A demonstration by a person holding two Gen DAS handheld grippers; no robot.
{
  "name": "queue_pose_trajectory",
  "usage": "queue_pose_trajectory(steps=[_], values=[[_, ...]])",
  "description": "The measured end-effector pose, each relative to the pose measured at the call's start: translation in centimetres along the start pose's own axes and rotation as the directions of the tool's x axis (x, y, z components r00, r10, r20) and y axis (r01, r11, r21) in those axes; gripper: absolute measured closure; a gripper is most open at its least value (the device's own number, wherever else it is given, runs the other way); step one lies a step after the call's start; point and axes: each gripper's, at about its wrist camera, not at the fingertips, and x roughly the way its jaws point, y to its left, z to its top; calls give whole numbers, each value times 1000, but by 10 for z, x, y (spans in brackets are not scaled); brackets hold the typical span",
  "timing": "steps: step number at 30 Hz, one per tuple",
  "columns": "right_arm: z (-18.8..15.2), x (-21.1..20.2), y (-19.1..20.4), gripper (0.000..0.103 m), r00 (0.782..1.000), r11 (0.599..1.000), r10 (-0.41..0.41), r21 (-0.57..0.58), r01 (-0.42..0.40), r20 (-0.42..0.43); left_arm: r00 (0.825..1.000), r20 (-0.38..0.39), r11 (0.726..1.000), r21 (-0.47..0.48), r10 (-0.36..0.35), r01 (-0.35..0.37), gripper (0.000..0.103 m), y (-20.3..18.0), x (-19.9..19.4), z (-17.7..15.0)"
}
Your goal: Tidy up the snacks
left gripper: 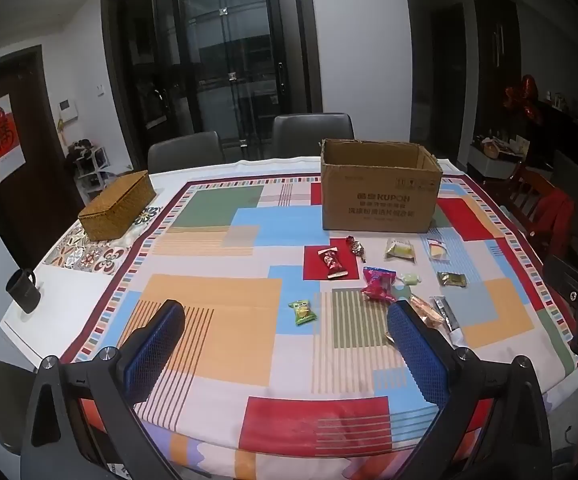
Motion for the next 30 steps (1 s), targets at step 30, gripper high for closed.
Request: queue_pose_trajectory(steps=[30], values=[[0, -2, 2, 1, 1000, 1000, -5, -8, 5, 0, 1000, -9, 1000, -3, -6, 6, 0, -1, 0, 0]])
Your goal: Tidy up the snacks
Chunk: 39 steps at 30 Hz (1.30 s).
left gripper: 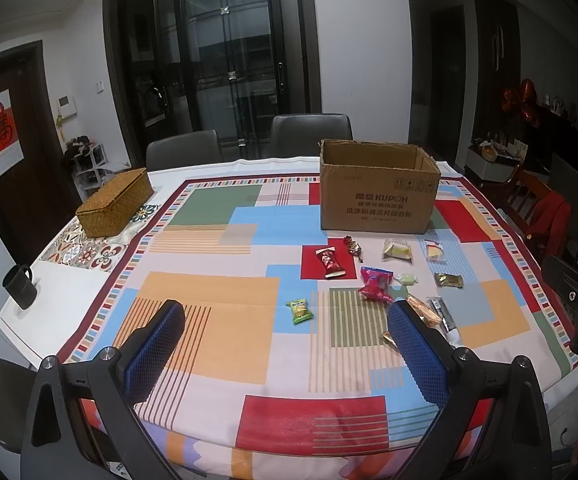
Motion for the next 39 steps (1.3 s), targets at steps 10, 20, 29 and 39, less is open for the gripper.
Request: queue_pose_trajectory(steps=[10, 20, 29, 39], values=[[0, 0, 0, 1, 1000, 1000, -1, 0, 1, 1, 1000, 1, 1000, -2, -4, 4, 0, 2, 0, 0], [-1, 0, 0, 1, 1000, 1000, 0, 1, 0, 1, 1000, 1, 1000, -4, -5, 5, 0, 2, 0, 0], [-1, 0, 0, 1, 1000, 1000, -1, 2, 1, 1, 1000, 2, 1000, -4, -5, 5, 0, 2, -1, 0], [-1, 0, -1, 1, 1000, 1000, -1, 2, 1, 2, 1000, 2, 1000, -6, -6, 6, 0, 2, 0, 0]])
